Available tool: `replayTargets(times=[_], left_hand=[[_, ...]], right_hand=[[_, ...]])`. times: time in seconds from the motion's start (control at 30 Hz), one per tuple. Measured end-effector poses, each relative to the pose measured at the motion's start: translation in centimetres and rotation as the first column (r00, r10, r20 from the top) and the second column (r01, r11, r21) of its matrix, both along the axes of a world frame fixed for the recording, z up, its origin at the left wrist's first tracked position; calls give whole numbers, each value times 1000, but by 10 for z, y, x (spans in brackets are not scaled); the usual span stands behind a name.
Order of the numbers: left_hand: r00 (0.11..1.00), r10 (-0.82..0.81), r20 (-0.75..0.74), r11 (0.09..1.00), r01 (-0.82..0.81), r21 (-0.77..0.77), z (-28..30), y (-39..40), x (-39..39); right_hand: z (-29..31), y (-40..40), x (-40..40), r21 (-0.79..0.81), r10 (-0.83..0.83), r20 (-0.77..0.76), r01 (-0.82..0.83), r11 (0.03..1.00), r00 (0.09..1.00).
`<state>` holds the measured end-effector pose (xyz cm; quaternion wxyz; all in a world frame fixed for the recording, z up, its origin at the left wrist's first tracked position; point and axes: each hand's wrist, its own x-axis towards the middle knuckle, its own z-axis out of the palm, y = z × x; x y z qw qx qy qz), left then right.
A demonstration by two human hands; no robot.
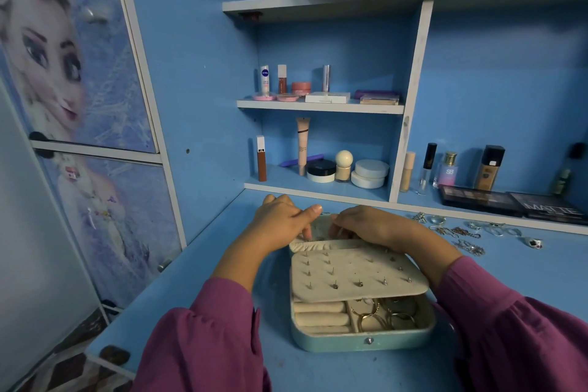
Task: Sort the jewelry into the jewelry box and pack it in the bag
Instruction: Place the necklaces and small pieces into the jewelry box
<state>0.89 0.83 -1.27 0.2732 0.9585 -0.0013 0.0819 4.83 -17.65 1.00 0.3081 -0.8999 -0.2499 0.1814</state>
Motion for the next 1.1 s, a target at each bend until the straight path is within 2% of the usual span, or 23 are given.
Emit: replayTargets(times=[0.07, 0.17, 0.3, 0.37, 0.5, 0.6, 0.73, 0.9, 1.1], left_hand=[[999, 22, 41, 1000, -22, 2, -1, 1, 1], [999, 33, 27, 999, -34, 42, -5, 4, 3], [997, 42, 58, 999, -42, -5, -3, 4, 4], [996, 47, 78, 998, -51, 47, -4, 4, 4], [1000, 16, 26, 994, -19, 110, -8, 4, 5], [1000, 10, 14, 995, -12, 94, -10, 4, 7], [994, 62, 92, 995, -68, 68, -13, 12, 11], [999, 48, -19, 998, -48, -36, -20, 12, 12], [997, 74, 16, 994, -72, -85, -14, 13, 11]], right_hand=[[-1, 0, 1, 3, -26, -16, 26, 1000, 1000], [0, -1, 0, 2, -20, -45, 20, 1000, 999], [0, -1, -1, 26, -7, -119, 10, 1000, 993], [0, -1, 0, 3, -9, -132, 10, 1000, 991], [-1, 1, 2, 14, -11, -108, 13, 1000, 994], [-2, 1, 3, 35, -23, -113, 27, 999, 993], [-1, 3, 3, -17, -16, -145, 14, 1000, 989], [0, 6, 2, -47, -52, -181, 44, 998, 982], [-2, 4, 4, -4, -74, -185, 74, 997, 980]])
